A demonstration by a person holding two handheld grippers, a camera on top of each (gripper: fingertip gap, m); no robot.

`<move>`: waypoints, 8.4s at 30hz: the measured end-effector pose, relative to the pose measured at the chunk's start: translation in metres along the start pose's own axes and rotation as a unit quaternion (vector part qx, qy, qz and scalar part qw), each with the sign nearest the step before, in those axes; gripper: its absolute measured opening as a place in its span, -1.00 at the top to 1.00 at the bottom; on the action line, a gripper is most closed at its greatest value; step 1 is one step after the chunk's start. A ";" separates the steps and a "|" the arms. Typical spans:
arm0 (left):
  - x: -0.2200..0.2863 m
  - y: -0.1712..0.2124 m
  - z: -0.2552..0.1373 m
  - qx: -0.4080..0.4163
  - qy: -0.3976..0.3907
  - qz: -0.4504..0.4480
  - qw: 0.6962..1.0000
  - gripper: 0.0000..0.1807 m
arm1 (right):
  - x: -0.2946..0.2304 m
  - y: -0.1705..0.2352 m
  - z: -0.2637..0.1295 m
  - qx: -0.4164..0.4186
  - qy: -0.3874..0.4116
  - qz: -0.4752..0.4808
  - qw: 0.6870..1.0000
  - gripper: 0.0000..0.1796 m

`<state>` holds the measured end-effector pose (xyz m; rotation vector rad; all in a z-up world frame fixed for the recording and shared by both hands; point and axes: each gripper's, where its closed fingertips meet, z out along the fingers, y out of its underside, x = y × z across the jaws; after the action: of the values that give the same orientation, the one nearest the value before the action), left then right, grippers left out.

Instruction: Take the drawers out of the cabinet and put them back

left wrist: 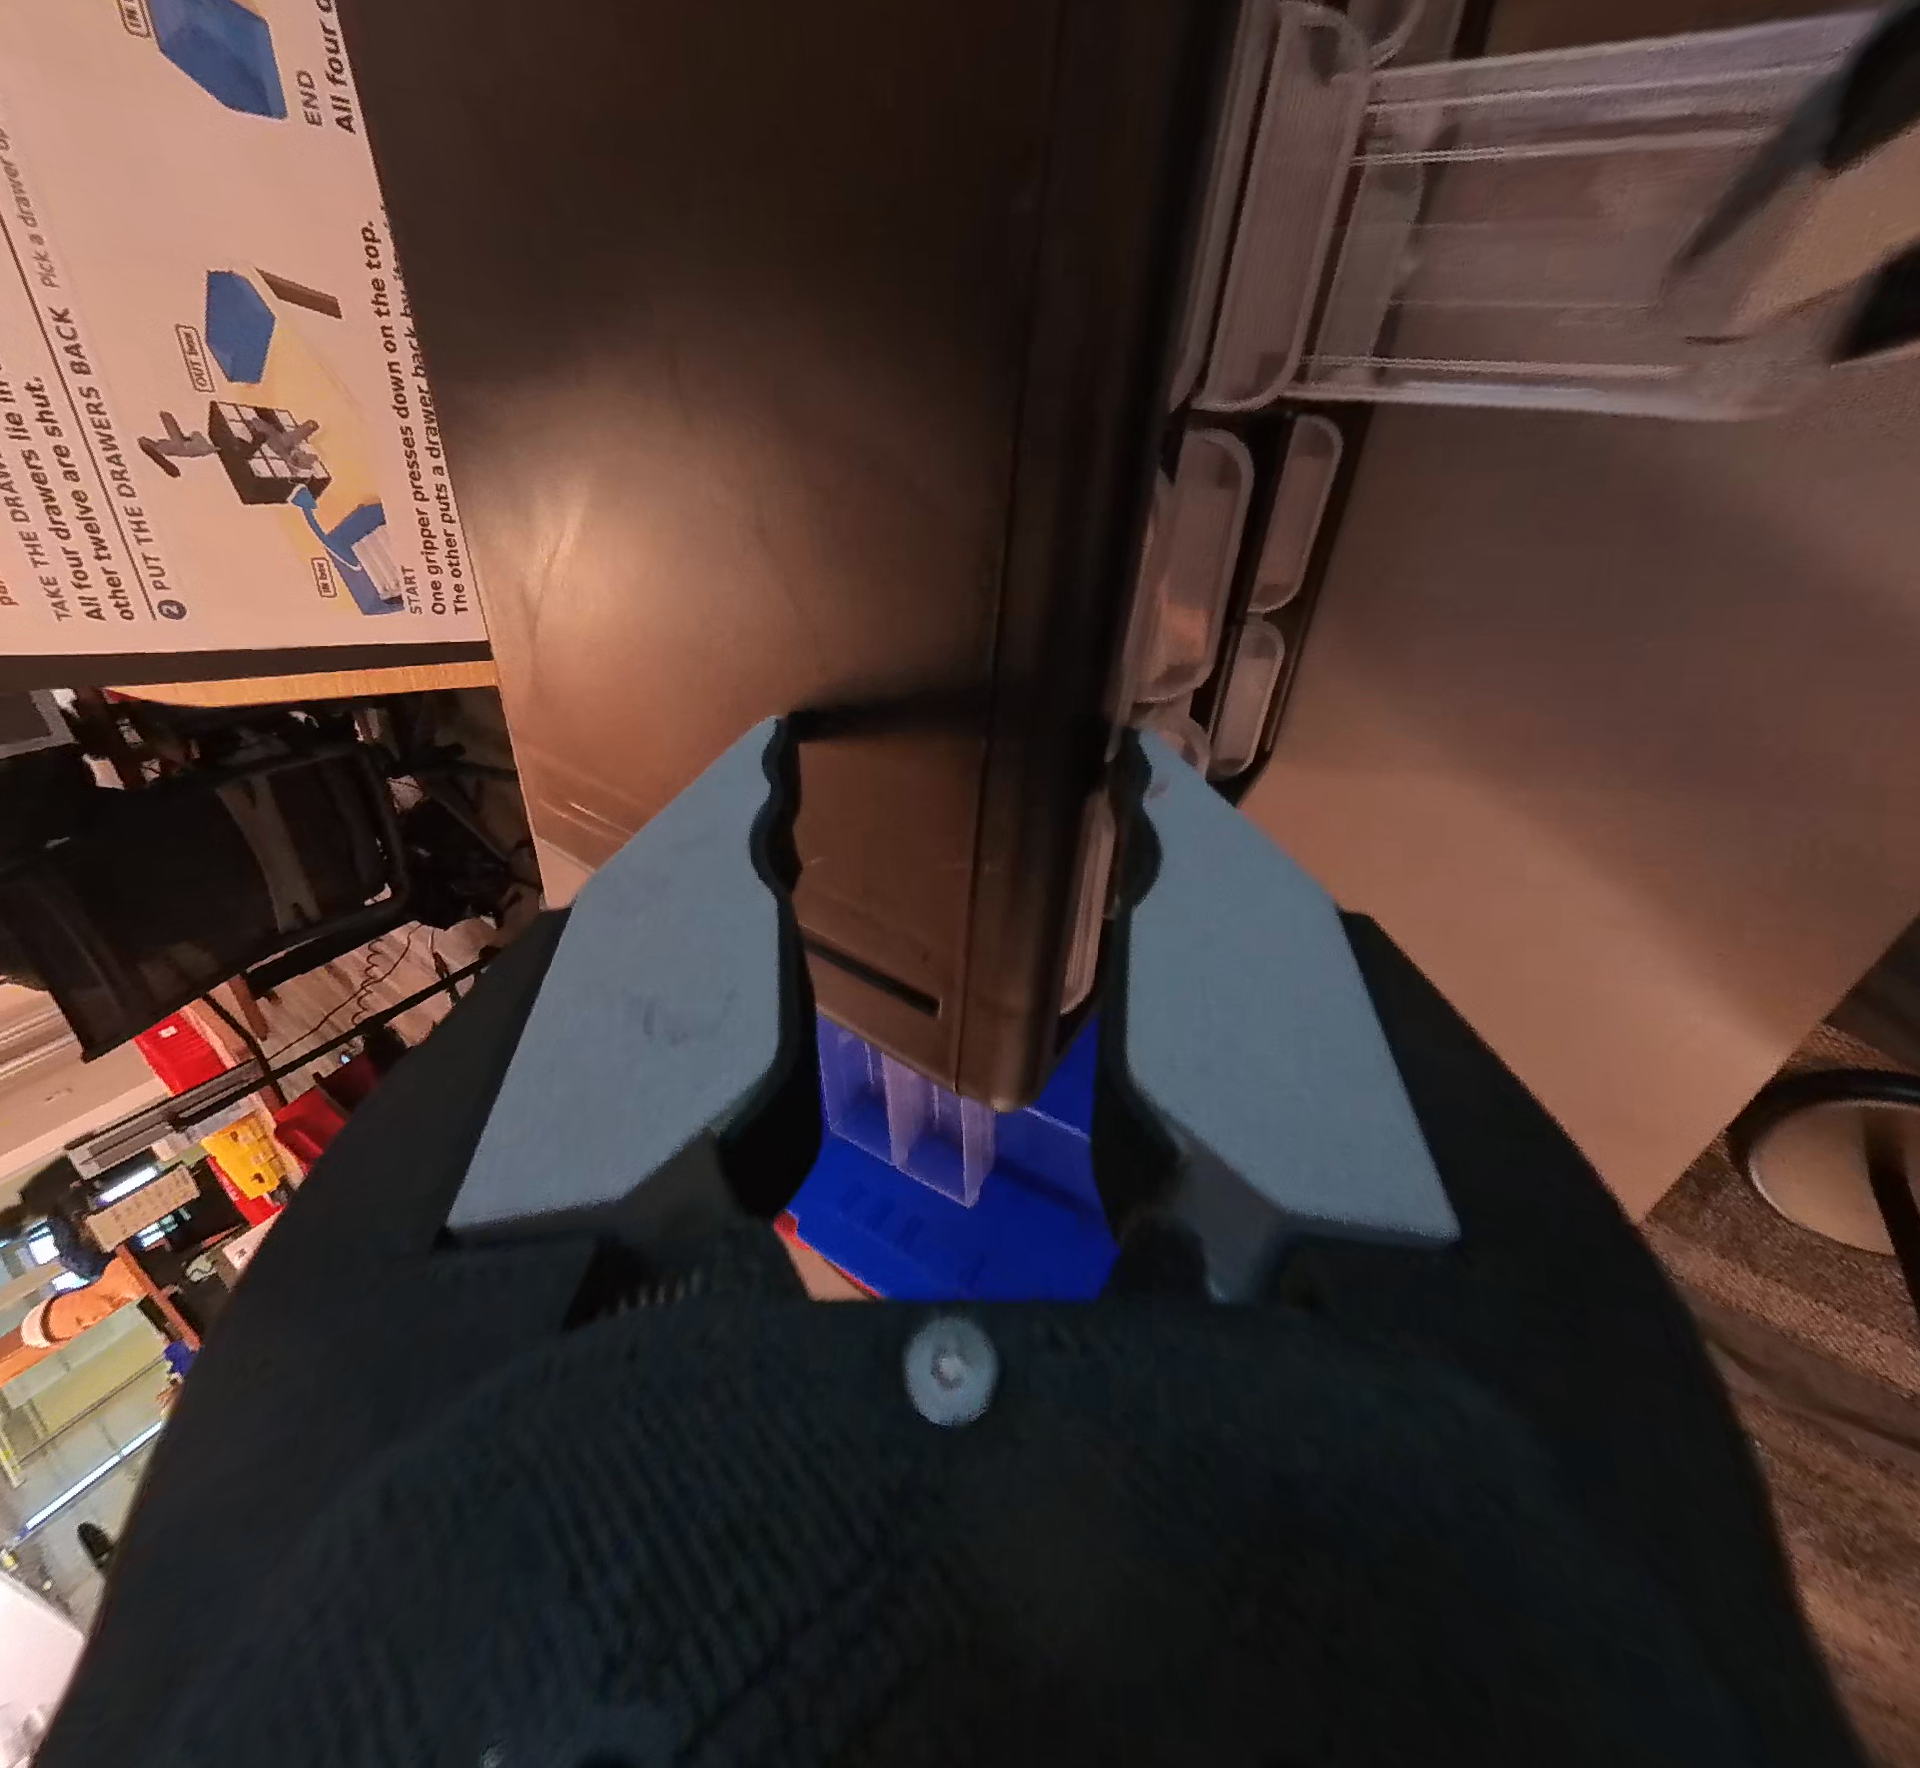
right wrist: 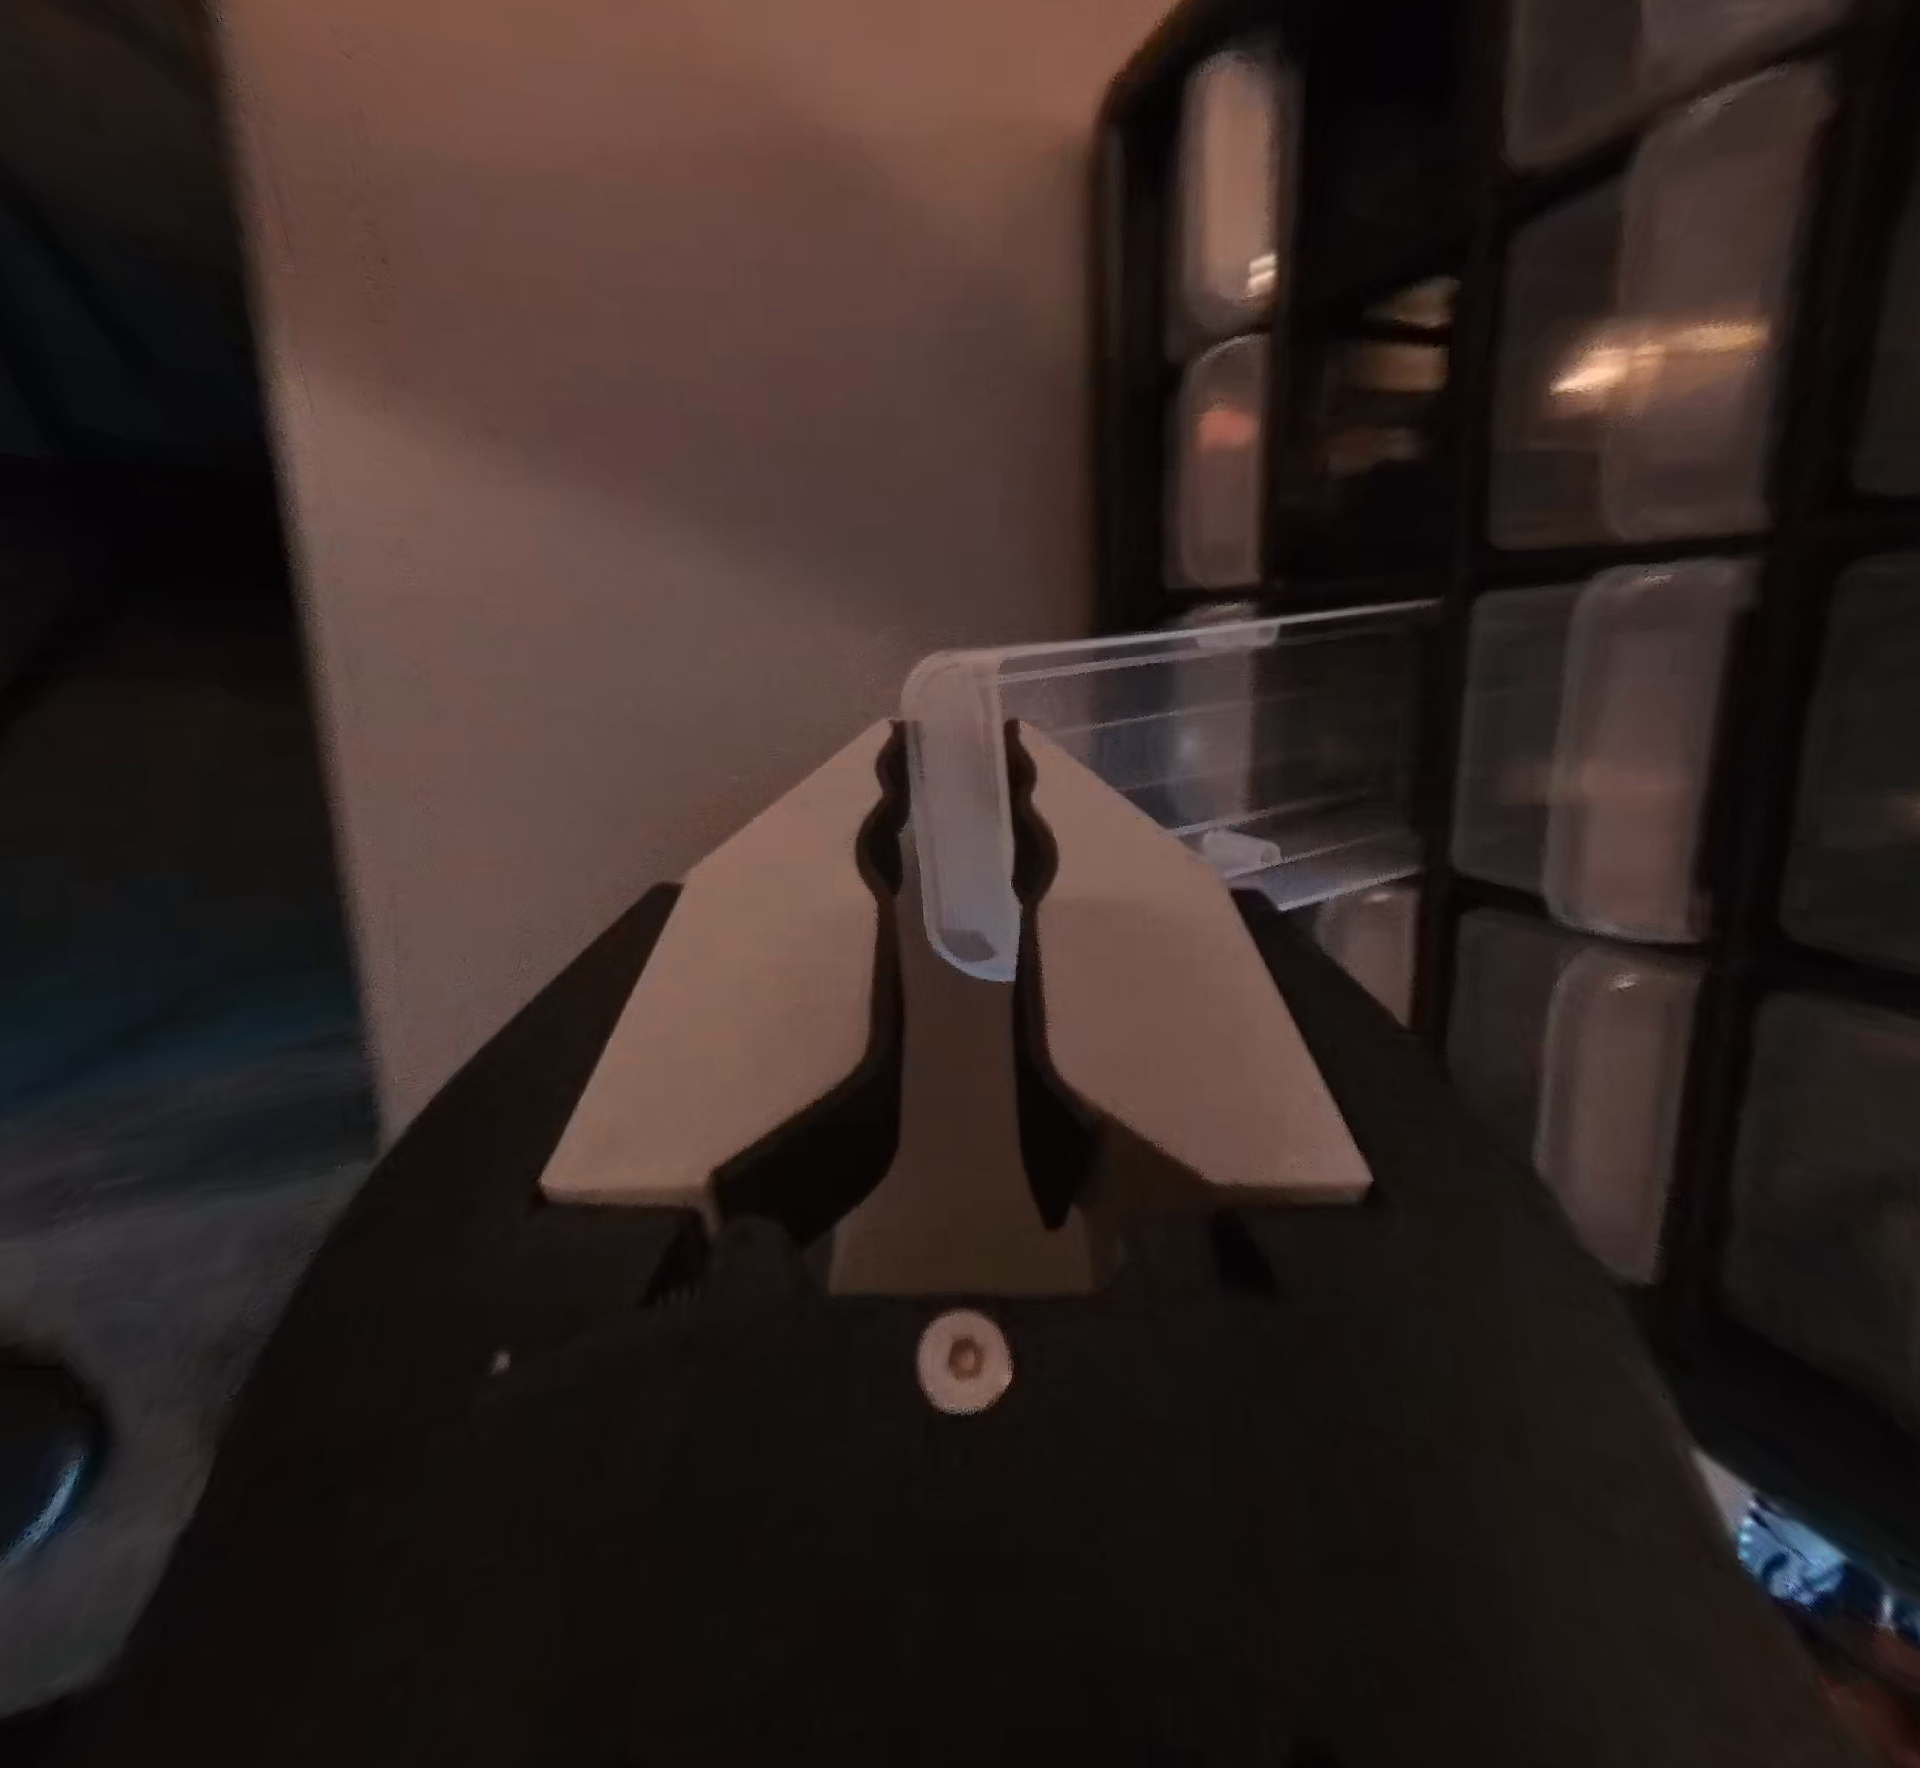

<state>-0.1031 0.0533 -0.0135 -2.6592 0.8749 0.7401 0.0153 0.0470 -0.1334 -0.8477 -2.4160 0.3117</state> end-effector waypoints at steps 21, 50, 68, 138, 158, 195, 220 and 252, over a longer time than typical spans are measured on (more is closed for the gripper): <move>0.000 0.000 0.000 0.015 0.002 -0.010 1.000 0.34 | 0.055 0.011 0.031 0.071 0.073 0.193 0.976 1.00; -0.019 0.276 0.046 0.023 0.012 -0.323 0.946 0.59 | -0.010 -0.020 0.048 0.243 0.029 0.202 0.948 1.00; 0.027 0.365 0.120 -0.182 0.010 -0.278 0.943 1.00 | -0.004 -0.018 0.044 0.248 0.048 0.203 0.946 1.00; 0.200 0.029 -0.011 0.418 0.189 -0.328 0.826 0.62 | -0.108 -0.053 0.041 0.127 -0.112 0.081 0.982 0.56; -0.002 0.031 -0.001 0.089 -0.020 0.035 0.995 0.32 | -0.102 -0.027 -0.018 0.159 -0.140 0.042 0.976 0.86; -0.002 0.030 0.000 0.074 -0.026 0.031 0.996 0.34 | -0.038 -0.046 -0.017 0.038 -0.142 0.023 0.989 0.86; 0.003 0.029 -0.001 0.063 -0.021 0.033 0.997 0.34 | 0.048 -0.036 0.051 0.092 0.042 0.182 0.978 1.00; -0.018 0.156 -0.014 0.021 -0.087 -0.118 0.989 0.76 | -0.006 0.024 0.067 0.110 0.098 0.177 0.973 0.92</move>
<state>-0.2050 -0.0660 -0.0036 -2.5557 0.5153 0.8662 -0.0069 0.0593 -0.2002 -1.1460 -1.9976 0.5899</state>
